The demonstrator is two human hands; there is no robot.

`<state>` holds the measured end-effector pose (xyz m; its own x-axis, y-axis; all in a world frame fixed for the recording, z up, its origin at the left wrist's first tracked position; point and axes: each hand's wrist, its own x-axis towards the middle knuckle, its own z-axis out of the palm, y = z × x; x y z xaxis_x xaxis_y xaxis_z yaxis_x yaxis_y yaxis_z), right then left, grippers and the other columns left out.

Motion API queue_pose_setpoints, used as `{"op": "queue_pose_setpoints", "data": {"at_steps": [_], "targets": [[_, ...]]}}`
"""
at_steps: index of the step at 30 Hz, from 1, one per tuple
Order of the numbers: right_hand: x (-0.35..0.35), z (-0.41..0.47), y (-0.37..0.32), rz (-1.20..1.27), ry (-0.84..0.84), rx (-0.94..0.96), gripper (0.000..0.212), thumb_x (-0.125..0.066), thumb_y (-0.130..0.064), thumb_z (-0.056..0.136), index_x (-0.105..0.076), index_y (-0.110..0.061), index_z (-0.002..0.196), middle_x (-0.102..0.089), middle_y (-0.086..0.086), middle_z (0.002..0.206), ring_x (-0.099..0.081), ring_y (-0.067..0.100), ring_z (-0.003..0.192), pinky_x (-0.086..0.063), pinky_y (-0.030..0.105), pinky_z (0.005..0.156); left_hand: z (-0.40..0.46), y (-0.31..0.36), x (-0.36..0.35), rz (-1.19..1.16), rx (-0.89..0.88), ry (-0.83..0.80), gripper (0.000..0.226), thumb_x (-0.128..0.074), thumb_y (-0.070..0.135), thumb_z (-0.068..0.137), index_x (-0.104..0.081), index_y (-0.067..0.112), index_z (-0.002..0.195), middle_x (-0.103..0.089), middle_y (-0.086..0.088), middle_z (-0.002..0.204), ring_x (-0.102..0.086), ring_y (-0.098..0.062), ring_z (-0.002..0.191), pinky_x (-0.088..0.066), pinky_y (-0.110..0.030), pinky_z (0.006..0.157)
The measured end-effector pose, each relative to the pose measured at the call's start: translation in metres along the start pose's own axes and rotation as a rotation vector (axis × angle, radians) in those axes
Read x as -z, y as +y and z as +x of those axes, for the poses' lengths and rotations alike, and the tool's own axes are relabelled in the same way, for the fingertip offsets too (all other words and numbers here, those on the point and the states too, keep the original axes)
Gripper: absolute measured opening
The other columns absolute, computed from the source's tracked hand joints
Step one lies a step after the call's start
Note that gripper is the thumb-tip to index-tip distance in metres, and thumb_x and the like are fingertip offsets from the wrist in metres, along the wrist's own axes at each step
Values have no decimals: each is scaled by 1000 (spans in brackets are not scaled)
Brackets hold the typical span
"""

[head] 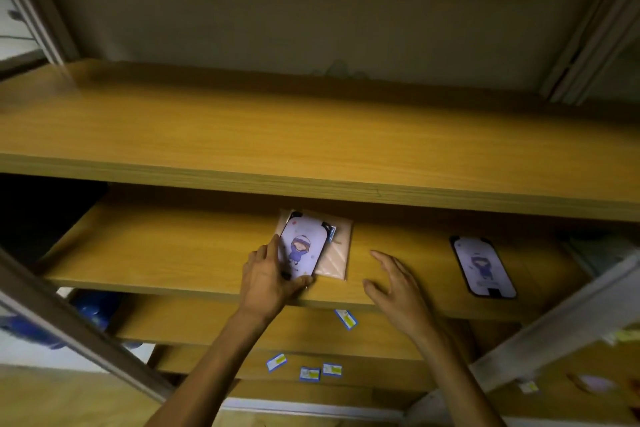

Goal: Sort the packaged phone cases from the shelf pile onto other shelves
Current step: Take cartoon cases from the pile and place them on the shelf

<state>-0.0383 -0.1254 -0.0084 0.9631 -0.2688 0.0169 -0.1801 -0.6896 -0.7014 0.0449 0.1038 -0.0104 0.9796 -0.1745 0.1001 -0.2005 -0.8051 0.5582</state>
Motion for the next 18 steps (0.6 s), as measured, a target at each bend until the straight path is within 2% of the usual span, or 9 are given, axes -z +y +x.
{"op": "queue_pose_setpoints", "data": {"at_steps": [4, 6, 11, 16, 18], "targets": [[4, -7, 0, 18, 7, -4, 58, -60, -36, 89, -36, -37, 142, -38, -7, 145, -36, 11, 132, -40, 28, 96, -4, -3, 2, -123, -23, 46, 102, -86, 45, 62, -33, 18, 146, -44, -3, 136, -49, -23, 117, -52, -34, 83], [6, -11, 1, 28, 5, 9, 58, -60, -36, 89, -36, -36, 142, -39, -7, 144, -37, 10, 131, -39, 27, 95, -6, -4, 4, -160, -43, 55, 99, -88, 37, 62, -35, 19, 145, -43, -2, 133, -52, -22, 110, -50, -30, 73], [9, -19, 3, 63, -5, 31, 57, -60, -35, 90, -35, -38, 141, -39, -10, 142, -36, 8, 130, -38, 27, 96, -10, -9, 10, -245, -100, 95, 84, -82, 10, 71, -41, 16, 144, -47, -8, 126, -54, -26, 107, -47, -29, 78], [6, -20, -1, 43, -41, 57, 59, -58, -37, 90, -33, -36, 143, -36, -10, 146, -32, 11, 134, -38, 33, 102, -23, -13, 19, -419, -66, 133, 75, -78, 3, 75, -45, 18, 141, -49, 1, 120, -53, -18, 110, -50, -26, 82], [1, -18, -4, 31, -45, 78, 60, -58, -35, 90, -34, -32, 144, -37, -8, 147, -30, 12, 135, -36, 34, 106, -32, -15, 25, -585, 21, 136, 73, -77, 2, 76, -47, 24, 139, -49, 0, 124, -58, -19, 108, -58, -32, 78]]}}
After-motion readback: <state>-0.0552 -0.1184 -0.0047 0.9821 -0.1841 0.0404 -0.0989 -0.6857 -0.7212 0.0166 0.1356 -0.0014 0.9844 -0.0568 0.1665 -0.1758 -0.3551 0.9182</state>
